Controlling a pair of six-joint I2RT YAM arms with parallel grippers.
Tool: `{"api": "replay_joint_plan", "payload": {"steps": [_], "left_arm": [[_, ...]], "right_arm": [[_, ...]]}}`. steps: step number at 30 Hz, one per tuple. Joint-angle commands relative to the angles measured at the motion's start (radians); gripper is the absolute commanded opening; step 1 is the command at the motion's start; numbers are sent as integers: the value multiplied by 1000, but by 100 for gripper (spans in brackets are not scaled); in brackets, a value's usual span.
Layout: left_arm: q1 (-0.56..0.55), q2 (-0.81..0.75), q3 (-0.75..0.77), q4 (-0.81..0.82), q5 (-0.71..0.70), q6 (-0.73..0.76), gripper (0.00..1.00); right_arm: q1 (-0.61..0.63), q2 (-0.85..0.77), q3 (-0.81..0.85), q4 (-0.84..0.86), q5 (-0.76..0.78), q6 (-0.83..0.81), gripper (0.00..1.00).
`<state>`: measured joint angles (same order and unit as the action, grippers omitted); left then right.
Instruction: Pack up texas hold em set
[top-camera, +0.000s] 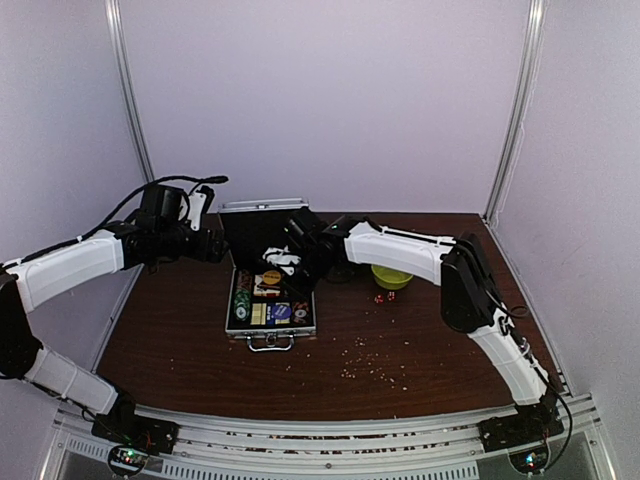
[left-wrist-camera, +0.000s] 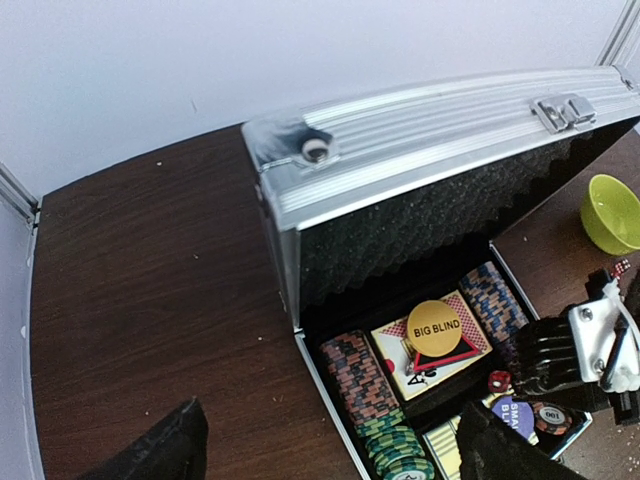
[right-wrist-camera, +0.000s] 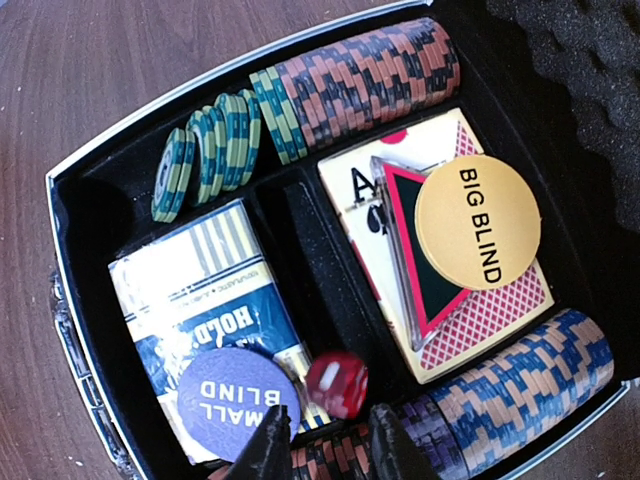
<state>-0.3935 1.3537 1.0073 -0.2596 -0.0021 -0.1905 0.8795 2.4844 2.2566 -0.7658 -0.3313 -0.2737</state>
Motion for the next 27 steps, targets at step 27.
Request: {"api": "replay_joint_plan", "payload": {"steps": [27], "left_arm": [[21, -10, 9, 16, 15, 0, 88]], "right_arm": [[-195, -529, -767, 98, 182, -23, 26]]}}
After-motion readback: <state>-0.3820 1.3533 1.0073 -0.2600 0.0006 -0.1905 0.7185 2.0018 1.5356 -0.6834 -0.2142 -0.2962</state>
